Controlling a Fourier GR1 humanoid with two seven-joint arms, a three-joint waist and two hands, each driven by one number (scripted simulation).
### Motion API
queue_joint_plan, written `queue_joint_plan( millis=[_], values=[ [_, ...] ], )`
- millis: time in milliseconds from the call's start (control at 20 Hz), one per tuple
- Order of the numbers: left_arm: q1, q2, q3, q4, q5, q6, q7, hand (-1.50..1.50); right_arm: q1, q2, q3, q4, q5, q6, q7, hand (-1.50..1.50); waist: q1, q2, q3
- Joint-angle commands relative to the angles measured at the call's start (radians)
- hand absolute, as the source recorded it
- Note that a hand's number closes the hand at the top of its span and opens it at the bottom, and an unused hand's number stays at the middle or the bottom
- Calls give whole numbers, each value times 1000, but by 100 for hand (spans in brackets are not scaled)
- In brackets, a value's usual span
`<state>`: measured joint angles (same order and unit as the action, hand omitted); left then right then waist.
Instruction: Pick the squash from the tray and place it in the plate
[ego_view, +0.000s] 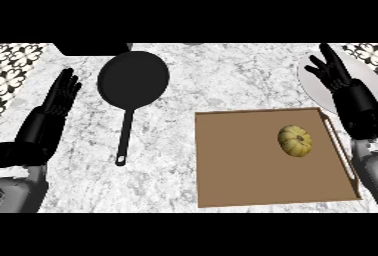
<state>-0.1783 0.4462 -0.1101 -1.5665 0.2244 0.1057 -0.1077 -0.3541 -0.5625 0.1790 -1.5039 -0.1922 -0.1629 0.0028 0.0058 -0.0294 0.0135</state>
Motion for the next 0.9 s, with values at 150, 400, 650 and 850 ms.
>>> queue_joint_plan(
  millis=[150, 400, 650, 850],
  values=[
    [69, -43, -22, 90, -25, 66, 94, 0, -30, 54, 68, -56, -299, 420, -80, 150, 37, 46, -6],
    [137, -79, -32, 173, -7, 93, 167, 0, -171, -213, 58, -187, 152, 393, -330, 150, 4, 26, -12],
    [126, -115, -63, 147, -29, 135, 214, 0, 71, -33, 36, 132, -154, 541, -547, 150, 27, 63, -2],
    [105, -133, -84, 166, -64, 164, 227, 0, 98, -54, 66, 212, -249, 851, -741, -150, 25, 56, -4]
  ],
)
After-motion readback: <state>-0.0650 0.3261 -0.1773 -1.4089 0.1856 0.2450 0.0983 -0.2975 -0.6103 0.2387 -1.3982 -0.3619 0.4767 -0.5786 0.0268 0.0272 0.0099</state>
